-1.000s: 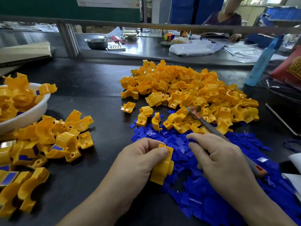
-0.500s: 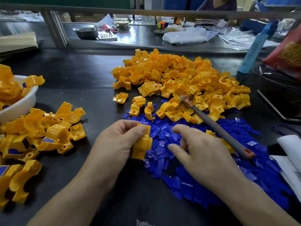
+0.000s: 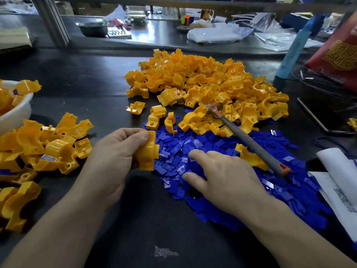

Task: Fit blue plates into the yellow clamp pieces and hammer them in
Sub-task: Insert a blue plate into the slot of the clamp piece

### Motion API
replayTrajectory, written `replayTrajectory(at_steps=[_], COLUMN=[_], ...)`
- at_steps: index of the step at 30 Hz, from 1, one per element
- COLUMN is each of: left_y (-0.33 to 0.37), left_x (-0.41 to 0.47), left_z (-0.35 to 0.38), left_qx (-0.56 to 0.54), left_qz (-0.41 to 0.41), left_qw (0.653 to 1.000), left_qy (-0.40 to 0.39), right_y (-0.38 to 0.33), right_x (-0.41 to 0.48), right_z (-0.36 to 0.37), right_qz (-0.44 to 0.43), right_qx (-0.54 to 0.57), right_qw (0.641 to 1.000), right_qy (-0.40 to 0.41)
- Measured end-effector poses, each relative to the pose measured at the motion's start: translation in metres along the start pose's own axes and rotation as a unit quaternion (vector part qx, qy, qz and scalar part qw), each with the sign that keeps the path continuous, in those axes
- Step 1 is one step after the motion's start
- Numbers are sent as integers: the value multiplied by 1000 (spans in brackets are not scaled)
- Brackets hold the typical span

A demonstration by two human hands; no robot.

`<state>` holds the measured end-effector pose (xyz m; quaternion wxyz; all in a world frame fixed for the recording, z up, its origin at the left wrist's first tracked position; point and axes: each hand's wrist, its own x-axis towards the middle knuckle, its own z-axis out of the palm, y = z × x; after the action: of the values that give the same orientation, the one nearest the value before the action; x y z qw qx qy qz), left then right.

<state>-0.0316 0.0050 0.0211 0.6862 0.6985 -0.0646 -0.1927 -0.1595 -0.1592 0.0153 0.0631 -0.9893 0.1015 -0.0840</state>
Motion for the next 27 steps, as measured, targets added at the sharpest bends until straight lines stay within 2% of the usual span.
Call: replayTrajectory(at_steps=[5, 10, 13, 16, 18, 20, 23, 27], left_y=[0, -3, -5, -5, -5, -5, -5, -5], left_x=[-6, -15, -21, -26, -28, -27, -27, -28], left_z=[9, 19, 24, 27, 28, 28, 27, 28], left_qx=[21, 51, 63, 60, 51, 39, 27, 16], left_qz=[-13, -24, -15, 3, 17, 29, 34, 30], left_qw=[1000, 997, 994, 992, 990, 988, 986, 984], left_qy=[-19, -55, -84, -111, -129, -143, -158, -174], right_y=[-1, 11, 10, -1, -7, -9, -7, -5], right_x=[6, 5, 3, 0, -1, -2, -3, -2], right_z=[8, 4, -8, -18, -21, -22, -19, -15], right_qz=[-18, 0, 27, 41, 31, 23, 11, -72], right_qx=[-19, 23, 179, 403, 469, 474, 440, 303], right_qw=[1000, 996, 976, 910, 880, 878, 893, 937], right_qy=[6, 85, 122, 88, 65, 67, 95, 156])
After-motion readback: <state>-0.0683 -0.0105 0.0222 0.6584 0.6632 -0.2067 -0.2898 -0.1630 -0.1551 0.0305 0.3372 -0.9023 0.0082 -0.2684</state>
